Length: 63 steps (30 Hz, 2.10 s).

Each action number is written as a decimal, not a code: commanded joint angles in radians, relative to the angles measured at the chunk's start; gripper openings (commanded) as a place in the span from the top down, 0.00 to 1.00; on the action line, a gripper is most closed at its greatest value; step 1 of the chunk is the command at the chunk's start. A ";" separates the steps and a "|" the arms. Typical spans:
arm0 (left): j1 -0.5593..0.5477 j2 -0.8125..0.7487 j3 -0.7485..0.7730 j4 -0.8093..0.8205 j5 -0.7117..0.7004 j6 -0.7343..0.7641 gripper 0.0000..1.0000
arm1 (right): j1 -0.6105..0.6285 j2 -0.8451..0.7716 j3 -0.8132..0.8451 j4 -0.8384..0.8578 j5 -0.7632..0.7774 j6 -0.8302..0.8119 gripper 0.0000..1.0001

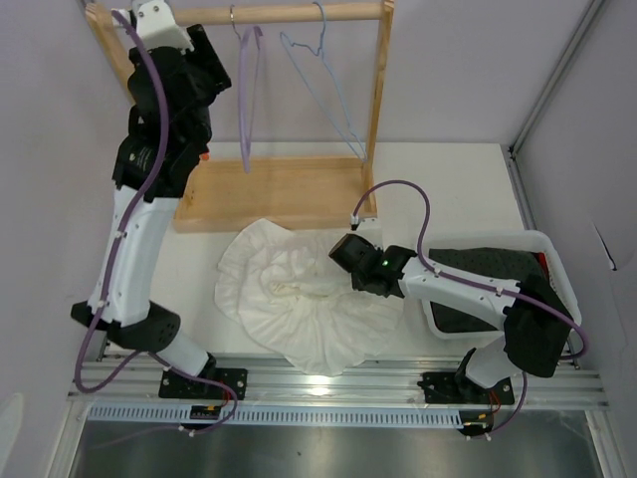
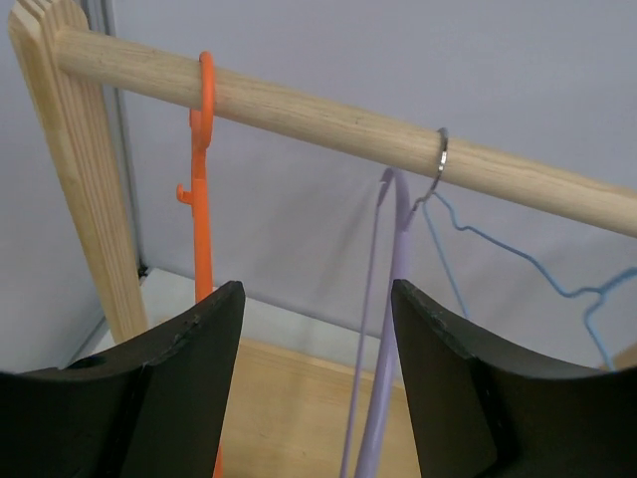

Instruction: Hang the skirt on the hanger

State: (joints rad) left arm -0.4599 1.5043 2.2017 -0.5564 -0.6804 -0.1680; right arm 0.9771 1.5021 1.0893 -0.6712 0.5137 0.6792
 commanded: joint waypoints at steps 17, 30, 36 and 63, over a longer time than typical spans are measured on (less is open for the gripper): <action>0.178 0.148 0.207 -0.217 0.005 0.019 0.31 | -0.021 -0.016 0.023 0.038 -0.026 -0.017 1.00; 0.306 0.198 0.184 -0.254 0.119 -0.024 0.34 | -0.012 0.009 0.040 0.055 -0.046 -0.027 1.00; 0.319 0.234 0.193 -0.237 0.169 -0.034 0.35 | -0.012 0.012 0.047 0.042 -0.038 -0.035 1.00; 0.319 0.266 0.224 -0.197 0.154 -0.030 0.65 | -0.029 0.018 0.046 0.036 -0.040 -0.049 1.00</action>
State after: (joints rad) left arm -0.1482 1.7935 2.3825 -0.7799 -0.5198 -0.2050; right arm 0.9516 1.5131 1.0912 -0.6453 0.4633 0.6453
